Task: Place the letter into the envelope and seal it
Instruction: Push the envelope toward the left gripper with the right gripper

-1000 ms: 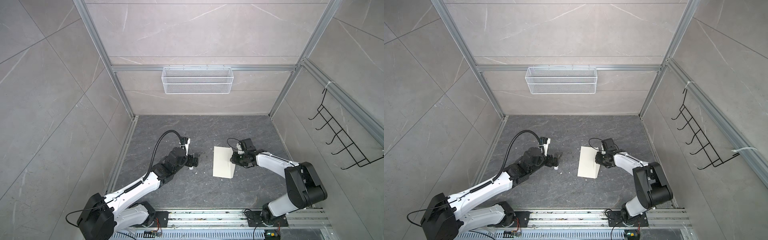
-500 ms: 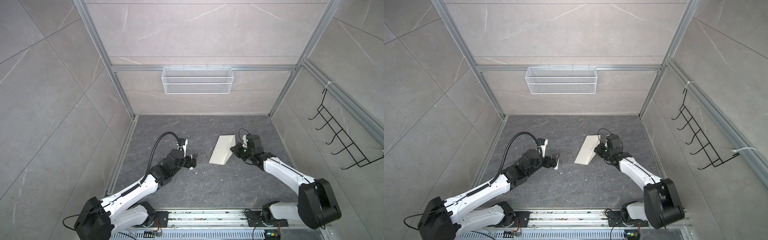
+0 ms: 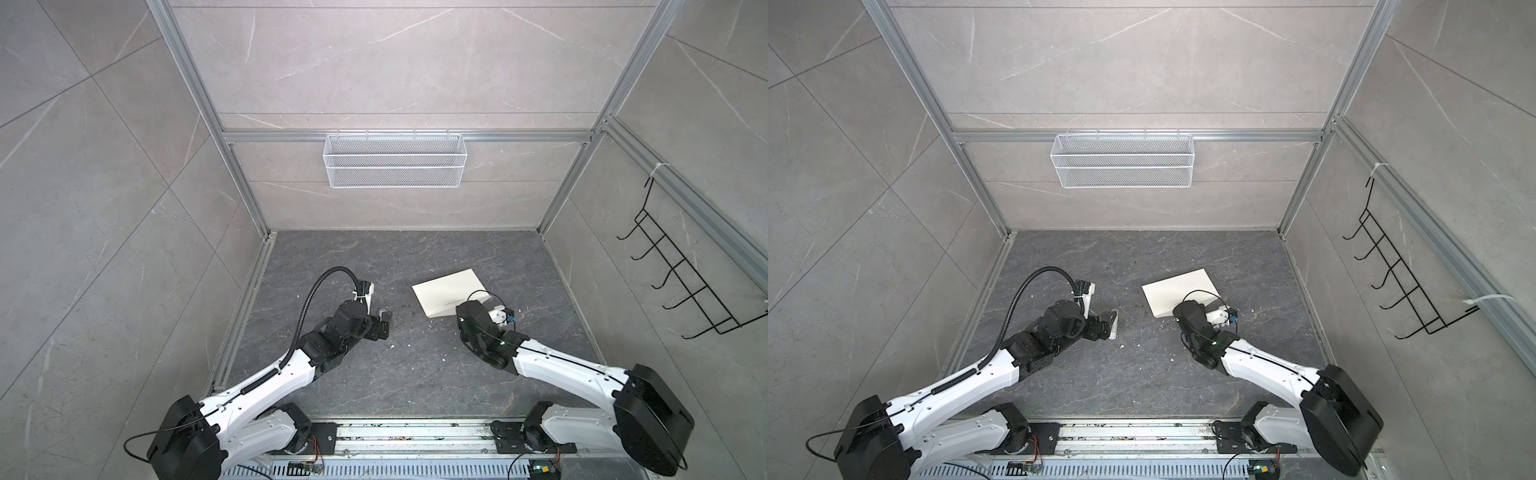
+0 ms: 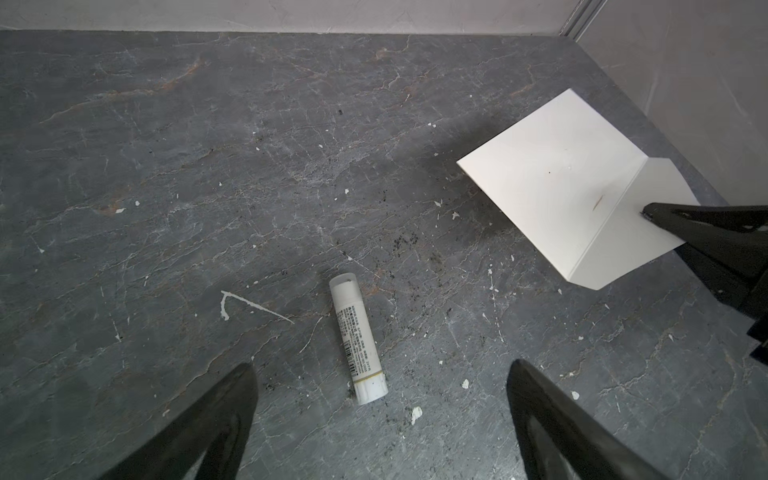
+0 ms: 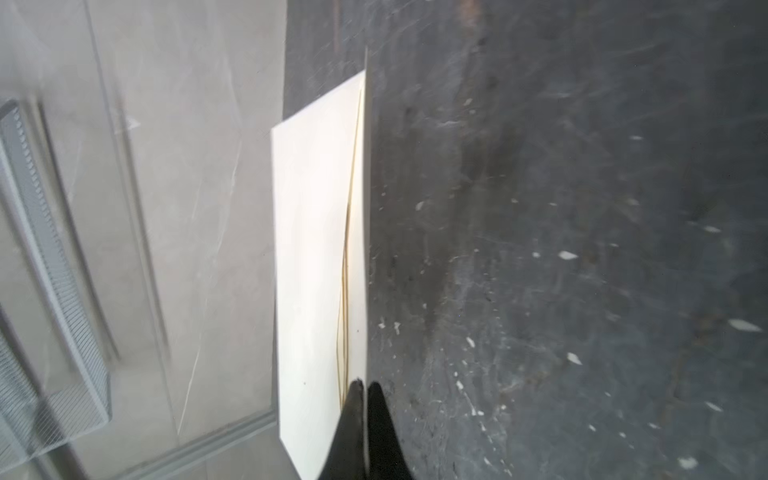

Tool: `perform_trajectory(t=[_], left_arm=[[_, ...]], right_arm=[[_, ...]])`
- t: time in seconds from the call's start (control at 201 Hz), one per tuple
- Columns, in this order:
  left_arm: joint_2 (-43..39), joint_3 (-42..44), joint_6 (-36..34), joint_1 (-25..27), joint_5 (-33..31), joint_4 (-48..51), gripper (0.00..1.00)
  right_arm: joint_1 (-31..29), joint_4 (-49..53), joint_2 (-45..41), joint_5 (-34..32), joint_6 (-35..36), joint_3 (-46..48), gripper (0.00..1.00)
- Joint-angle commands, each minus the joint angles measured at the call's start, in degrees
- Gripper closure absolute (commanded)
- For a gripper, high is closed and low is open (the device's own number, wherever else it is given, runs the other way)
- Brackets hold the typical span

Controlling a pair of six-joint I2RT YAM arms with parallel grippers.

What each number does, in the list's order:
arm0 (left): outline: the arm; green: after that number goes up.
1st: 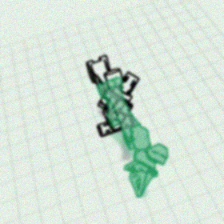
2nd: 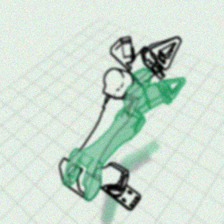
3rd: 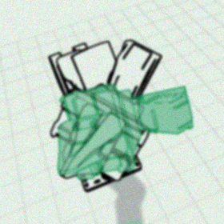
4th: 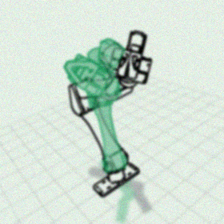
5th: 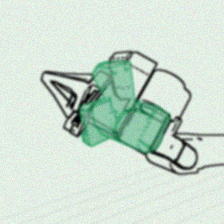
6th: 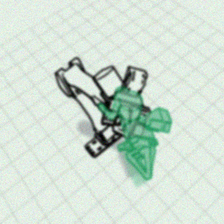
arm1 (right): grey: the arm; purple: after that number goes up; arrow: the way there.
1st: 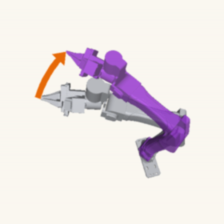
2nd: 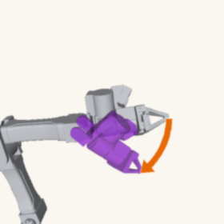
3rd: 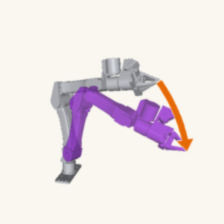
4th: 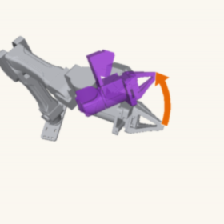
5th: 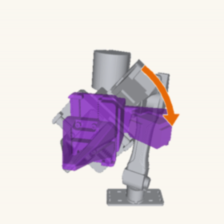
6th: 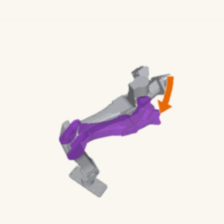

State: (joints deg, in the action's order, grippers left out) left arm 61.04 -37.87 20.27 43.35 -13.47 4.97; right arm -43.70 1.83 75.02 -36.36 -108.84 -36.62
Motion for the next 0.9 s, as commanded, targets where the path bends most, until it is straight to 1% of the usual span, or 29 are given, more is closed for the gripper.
perform_trajectory(t=[0.0,0.055,0.154,0.259,0.369,0.428,0.553,0.563,0.623,0.647,0.687,0.807,0.847,0.891], left_arm=[[-1.44,-2.01,0.12,-0.46,-0.81,1.63,0.05],[-1.28,-2.12,0.11,-0.67,-0.59,2.54,0.05],[-0.97,-2.44,0.32,-1.18,0.02,4.25,0.06],[-0.52,-2.82,0.56,-1.65,0.94,5.7,0.06],[-0.07,-2.77,0.82,-2.12,1.77,6.24,0.07],[0.18,-2.65,0.89,-2.55,2.22,6.21,0.07],[0.82,-2.75,1.05,-3.17,3.34,6.19,0.07],[0.9,-2.74,1.03,-3.14,3.38,6.12,0.07],[1.06,-2.82,0.98,-3.35,3.8,6.12,0.07],[1.17,-2.83,0.99,-3.44,3.97,6.19,0.07],[1.27,-2.96,0.91,-3.48,4.35,6.18,0.07],[1.92,-3.18,0.98,-3.58,5.9,6.2,0.07],[2.28,-3.27,1.16,-3.54,6.28,6.26,0.07],[2.84,-3.47,1.35,-3.53,6.62,6.58,0.07]], right_arm=[[-4.13,10.44,5.7,-12.62,-19.52,-3.93,1.0],[-5.69,11.99,9.16,-13.12,-23.73,-5.75,1.0],[-8.13,14.4,14.36,-13.42,-28.98,-8.91,1.0],[-10.43,18.67,17.88,-14.48,-34.01,-12.14,1.0],[-12.06,20.26,20.47,-14.63,-36.57,-13.9,1.0],[-12.92,20.67,21.64,-14.27,-37.93,-14.56,0.89],[-14.08,20.28,21.95,-14.11,-37.32,-14.81,0.59],[-14.12,20.36,21.8,-14.13,-37.1,-14.84,0.57],[-14.47,20.65,20.47,-14.45,-34.31,-14.75,0.44],[-14.55,20.67,19.91,-14.52,-33.13,-14.72,0.41],[-14.57,19.92,18.58,-14.88,-29.19,-14.22,0.35],[-14.44,17.4,12.63,-17.17,-11.38,-11.93,0.18],[-14.04,15.07,10.32,-17.49,-2.97,-10.64,0.15],[-12.55,11.77,7.23,-15.27,7.17,-8.62,0.15]])
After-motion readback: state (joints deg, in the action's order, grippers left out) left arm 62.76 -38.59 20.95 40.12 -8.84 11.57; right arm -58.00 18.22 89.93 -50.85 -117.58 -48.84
